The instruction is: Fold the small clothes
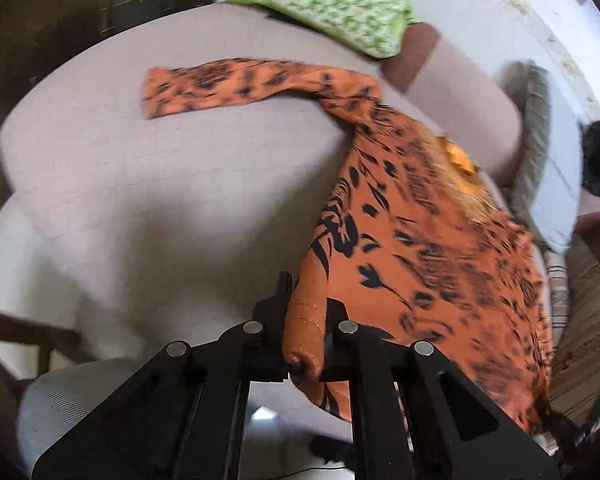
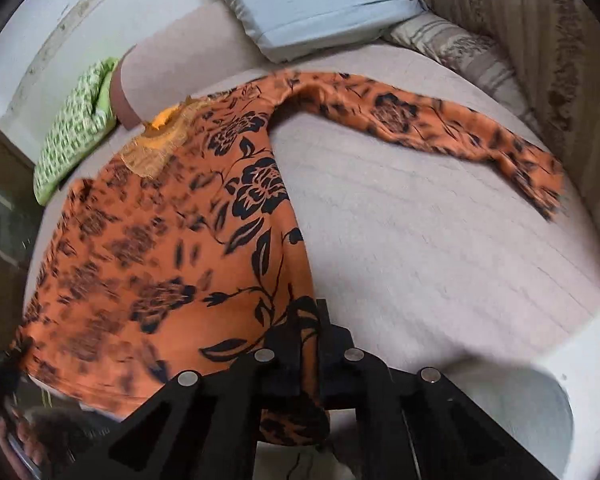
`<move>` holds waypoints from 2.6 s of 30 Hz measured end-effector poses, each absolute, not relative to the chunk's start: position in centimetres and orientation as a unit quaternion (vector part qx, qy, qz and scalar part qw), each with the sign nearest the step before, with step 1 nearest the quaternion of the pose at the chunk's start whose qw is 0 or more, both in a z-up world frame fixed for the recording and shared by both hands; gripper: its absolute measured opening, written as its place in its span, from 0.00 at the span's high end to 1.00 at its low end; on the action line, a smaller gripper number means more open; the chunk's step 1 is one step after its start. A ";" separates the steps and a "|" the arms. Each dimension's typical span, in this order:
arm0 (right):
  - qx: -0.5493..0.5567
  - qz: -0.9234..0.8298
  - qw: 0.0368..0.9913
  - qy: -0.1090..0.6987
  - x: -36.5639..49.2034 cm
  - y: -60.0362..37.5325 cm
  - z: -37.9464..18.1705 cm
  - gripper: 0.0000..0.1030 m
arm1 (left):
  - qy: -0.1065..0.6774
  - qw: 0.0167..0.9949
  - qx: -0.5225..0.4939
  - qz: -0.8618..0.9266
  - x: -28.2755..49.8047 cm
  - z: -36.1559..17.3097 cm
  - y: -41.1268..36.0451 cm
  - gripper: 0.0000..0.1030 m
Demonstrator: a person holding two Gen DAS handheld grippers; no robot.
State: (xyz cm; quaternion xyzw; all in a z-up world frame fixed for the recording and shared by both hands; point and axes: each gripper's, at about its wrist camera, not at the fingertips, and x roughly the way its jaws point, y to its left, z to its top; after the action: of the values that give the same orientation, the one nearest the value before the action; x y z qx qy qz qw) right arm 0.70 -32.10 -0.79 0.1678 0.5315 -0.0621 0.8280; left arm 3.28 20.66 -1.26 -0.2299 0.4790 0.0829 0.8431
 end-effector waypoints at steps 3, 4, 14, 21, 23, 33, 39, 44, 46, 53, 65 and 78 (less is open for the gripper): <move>0.139 -0.084 0.808 0.566 -0.2 -31.0 -2.1 0.96 | 0.515 0.820 -0.228 0.105 3.5 -3.5 20.7 0.94; 0.128 -0.090 0.798 0.581 0.0 -30.3 -3.2 0.96 | 0.529 0.816 -0.202 0.117 3.9 -4.2 19.9 0.93; 0.209 -0.053 0.838 0.501 -1.6 -31.3 0.1 0.90 | 0.391 0.906 -0.105 0.124 -0.2 1.8 16.8 0.37; 0.315 0.045 0.874 0.367 -4.0 -33.4 5.3 0.27 | 0.289 0.952 -0.038 0.088 -2.8 6.7 10.6 0.16; 0.321 0.061 0.871 0.366 -3.4 -33.7 5.6 0.27 | 0.290 0.956 -0.026 0.044 -1.9 7.2 7.6 0.16; 0.374 -0.072 0.845 0.376 0.8 -44.1 4.3 0.41 | 0.382 0.907 -0.035 -0.173 7.6 5.9 -8.8 0.16; 0.405 -0.229 0.795 0.390 0.6 -55.1 1.2 0.44 | 0.418 0.876 -0.035 -0.237 11.6 2.8 -15.4 0.16; 0.425 -0.289 0.738 0.437 2.1 -60.5 -3.7 0.53 | 0.480 0.839 -0.082 -0.241 14.5 -1.5 -16.0 0.17; 0.413 -0.319 0.720 0.459 3.1 -61.2 -5.2 0.55 | 0.495 0.829 -0.100 -0.239 15.1 -2.8 -16.0 0.17; 0.330 -0.362 0.708 0.508 6.3 -61.4 -7.1 0.71 | 0.518 0.809 -0.138 -0.241 15.6 -4.9 -15.1 0.17; 0.150 -0.220 0.915 0.304 7.0 -43.4 12.3 0.93 | 0.479 0.825 -0.197 -0.225 15.4 0.9 -4.2 0.17; -0.020 0.181 0.900 0.395 7.8 -11.7 -0.2 0.93 | 0.496 0.808 -0.284 -0.143 17.1 -4.3 9.3 0.17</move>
State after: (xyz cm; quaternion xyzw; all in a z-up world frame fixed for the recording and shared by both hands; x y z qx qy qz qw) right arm 7.75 -11.68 -0.24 -0.0198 0.3949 0.1811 0.9005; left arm 17.07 9.32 -4.33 -0.2837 0.4959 -0.1430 0.8082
